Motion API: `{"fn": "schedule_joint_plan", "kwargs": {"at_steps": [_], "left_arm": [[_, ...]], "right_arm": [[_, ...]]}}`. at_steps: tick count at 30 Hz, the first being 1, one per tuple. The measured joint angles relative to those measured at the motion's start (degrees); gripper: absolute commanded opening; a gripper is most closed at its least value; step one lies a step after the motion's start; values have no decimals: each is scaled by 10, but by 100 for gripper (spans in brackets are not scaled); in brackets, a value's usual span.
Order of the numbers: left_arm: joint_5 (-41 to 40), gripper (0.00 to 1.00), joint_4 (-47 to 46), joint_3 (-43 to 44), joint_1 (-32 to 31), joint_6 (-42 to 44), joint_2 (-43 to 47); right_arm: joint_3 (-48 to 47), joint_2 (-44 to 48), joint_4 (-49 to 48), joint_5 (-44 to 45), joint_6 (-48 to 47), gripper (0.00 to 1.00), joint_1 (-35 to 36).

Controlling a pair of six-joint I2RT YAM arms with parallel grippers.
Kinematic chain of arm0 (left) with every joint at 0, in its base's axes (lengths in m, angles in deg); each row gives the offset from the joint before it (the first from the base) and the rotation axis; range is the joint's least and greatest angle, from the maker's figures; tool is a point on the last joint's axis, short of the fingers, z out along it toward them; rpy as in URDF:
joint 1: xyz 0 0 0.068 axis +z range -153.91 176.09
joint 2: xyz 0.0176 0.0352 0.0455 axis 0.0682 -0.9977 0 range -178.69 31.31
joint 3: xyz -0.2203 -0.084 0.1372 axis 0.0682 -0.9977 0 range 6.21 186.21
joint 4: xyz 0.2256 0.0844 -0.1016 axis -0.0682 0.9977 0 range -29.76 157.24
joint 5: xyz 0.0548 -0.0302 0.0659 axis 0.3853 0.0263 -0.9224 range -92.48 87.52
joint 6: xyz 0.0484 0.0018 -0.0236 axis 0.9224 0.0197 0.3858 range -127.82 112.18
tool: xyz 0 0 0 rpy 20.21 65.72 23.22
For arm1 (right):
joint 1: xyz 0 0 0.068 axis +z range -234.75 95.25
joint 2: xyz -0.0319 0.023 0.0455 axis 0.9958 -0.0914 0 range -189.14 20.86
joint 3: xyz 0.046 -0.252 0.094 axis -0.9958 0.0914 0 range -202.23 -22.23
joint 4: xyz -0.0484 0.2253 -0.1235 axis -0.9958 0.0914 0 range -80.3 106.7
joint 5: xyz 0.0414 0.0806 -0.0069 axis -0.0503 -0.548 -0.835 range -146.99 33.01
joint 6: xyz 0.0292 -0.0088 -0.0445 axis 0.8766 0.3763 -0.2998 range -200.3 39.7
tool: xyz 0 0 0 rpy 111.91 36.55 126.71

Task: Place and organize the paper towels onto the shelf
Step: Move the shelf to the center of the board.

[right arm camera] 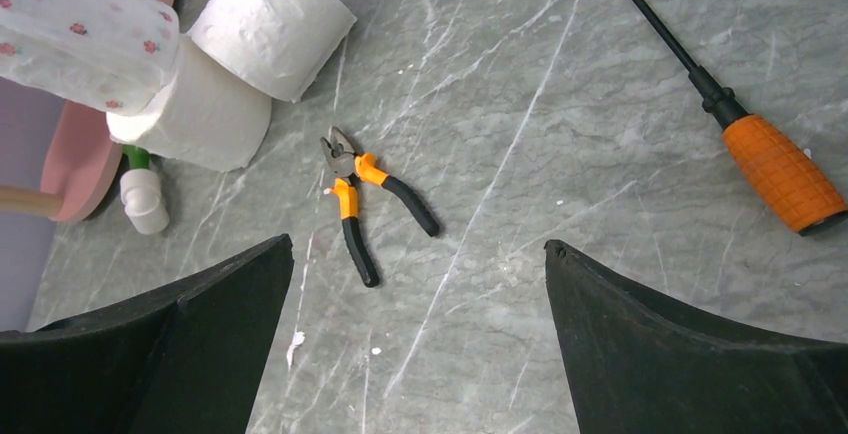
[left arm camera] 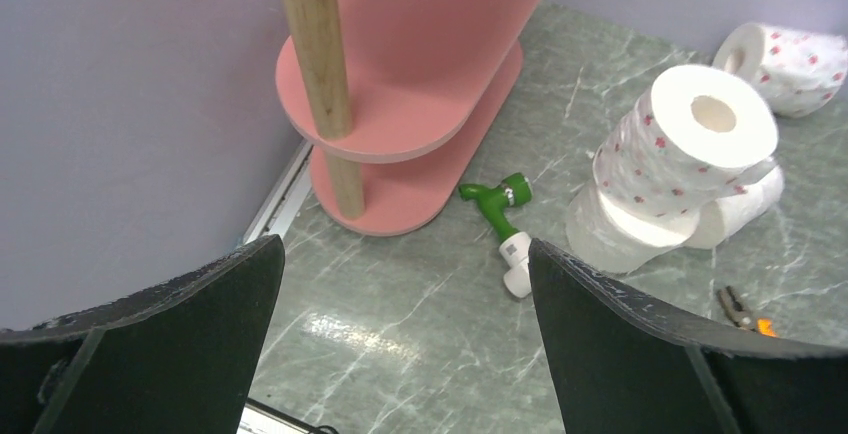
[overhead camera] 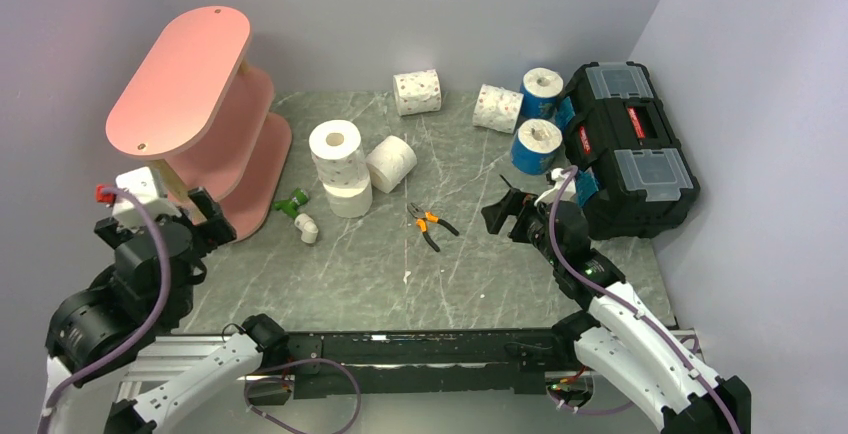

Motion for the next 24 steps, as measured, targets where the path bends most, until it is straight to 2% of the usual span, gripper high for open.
{"fn": "schedule_joint_plan", "kwargs": {"at_steps": [4, 8, 11, 15, 19, 24], "left_arm": [[5, 99, 2, -19, 0, 1, -29], [49, 99, -32, -70, 18, 20, -62], [124, 99, -82, -101, 98, 50, -84], [252, 99, -146, -136, 239, 82, -93], [297, 99, -170, -149, 287, 101, -95], [281, 99, -184, -156, 310, 123, -83]], "right_arm": [[0, 2, -7, -8, 3, 99, 0], [0, 2, -16, -14, 4, 99, 0], [0, -2, -25, -23, 8, 99, 0], [0, -9, -28, -31, 9, 99, 0], [1, -9, -30, -34, 8, 99, 0], [8, -9, -39, -37, 8, 99, 0]]}}
